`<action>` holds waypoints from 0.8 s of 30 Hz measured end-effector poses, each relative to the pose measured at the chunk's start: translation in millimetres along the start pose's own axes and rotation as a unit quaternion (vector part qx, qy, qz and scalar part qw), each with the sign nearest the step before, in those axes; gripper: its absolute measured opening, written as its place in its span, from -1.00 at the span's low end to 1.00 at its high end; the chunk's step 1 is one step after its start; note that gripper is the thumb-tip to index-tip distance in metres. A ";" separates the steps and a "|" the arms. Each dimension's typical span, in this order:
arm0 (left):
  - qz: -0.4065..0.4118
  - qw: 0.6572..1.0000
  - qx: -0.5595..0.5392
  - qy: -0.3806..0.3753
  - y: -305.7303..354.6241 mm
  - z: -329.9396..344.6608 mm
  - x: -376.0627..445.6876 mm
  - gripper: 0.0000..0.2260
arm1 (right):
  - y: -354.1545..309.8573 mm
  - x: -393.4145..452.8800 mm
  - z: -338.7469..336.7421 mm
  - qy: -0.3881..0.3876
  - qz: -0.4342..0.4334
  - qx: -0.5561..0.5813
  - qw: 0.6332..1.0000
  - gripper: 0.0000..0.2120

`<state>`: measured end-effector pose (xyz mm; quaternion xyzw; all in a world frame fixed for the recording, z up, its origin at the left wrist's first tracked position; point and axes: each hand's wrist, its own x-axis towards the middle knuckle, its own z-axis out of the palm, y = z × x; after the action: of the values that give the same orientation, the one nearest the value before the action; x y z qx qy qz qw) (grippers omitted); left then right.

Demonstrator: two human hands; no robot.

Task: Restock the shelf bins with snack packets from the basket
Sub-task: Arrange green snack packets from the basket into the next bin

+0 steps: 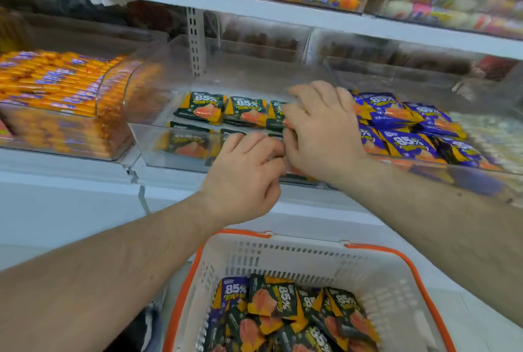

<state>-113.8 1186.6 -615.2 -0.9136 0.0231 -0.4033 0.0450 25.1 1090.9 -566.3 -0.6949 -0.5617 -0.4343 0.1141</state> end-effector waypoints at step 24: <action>-0.064 0.731 -0.065 -0.677 25.5 42.3 -39.4 -0.68 | -128.2 -274.6 99.5 -0.672 0.284 0.215 0.650 -0.55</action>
<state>-109.2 1167.1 -675.1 -0.9449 -0.0454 0.3221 -0.0368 -38.1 1012.1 -868.8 -0.8781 -0.3378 0.3375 -0.0309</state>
